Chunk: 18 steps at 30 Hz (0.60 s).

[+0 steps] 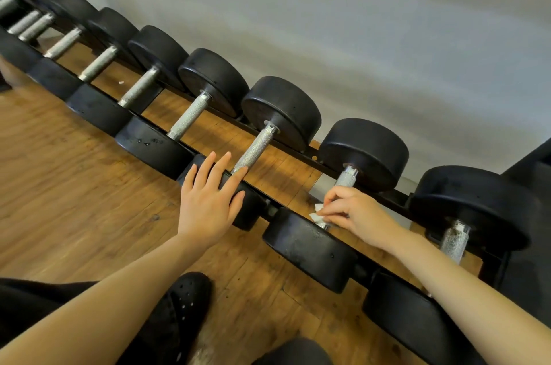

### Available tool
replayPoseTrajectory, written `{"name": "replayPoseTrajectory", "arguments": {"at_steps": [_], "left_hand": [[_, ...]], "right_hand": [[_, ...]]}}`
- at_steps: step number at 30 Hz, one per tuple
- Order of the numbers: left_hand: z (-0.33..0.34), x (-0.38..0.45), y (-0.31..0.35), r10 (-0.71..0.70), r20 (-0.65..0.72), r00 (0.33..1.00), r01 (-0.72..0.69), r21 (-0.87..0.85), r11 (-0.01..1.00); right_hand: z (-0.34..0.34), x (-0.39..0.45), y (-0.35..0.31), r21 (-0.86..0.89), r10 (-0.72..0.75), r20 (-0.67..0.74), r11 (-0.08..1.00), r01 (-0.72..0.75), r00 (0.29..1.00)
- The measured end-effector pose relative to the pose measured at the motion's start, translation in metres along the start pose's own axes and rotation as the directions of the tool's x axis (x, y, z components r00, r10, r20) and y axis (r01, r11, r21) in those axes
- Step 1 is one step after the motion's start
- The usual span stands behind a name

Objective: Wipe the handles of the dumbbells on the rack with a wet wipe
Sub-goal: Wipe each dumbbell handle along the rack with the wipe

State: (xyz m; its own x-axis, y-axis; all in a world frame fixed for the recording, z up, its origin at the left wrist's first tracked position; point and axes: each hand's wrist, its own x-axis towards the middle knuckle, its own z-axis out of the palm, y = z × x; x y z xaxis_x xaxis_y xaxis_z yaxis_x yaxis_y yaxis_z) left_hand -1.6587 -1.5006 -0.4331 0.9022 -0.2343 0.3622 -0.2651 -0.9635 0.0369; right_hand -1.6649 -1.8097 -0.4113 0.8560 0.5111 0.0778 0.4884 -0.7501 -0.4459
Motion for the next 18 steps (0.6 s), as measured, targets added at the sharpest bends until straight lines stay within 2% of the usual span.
{"name": "replayPoseTrajectory", "arguments": {"at_steps": [6, 11, 16, 18], "left_hand": [[0.0022, -0.0007, 0.0001, -0.006, -0.029, 1.000, 0.007, 0.008, 1.000], [0.0023, -0.0010, -0.0004, -0.002, -0.035, 0.999, 0.002, 0.011, 1.000], [0.0030, -0.0016, -0.0003, -0.004, -0.040, 0.999, 0.005, 0.011, 1.000], [0.0033, -0.0016, -0.0008, -0.004, -0.043, 0.999, 0.005, 0.008, 1.000]], "right_hand": [[0.0044, -0.0019, 0.0003, 0.036, 0.035, -0.075, 0.999, -0.032, 0.997], [0.0089, -0.0072, -0.0071, 0.020, 0.032, 0.007, 0.999, -0.032, 0.999], [0.0057, -0.0060, -0.0043, 0.014, 0.086, -0.101, 0.996, -0.085, 0.991], [0.0066, -0.0053, -0.0053, 0.019, 0.083, -0.084, 0.996, -0.081, 0.993]]}}
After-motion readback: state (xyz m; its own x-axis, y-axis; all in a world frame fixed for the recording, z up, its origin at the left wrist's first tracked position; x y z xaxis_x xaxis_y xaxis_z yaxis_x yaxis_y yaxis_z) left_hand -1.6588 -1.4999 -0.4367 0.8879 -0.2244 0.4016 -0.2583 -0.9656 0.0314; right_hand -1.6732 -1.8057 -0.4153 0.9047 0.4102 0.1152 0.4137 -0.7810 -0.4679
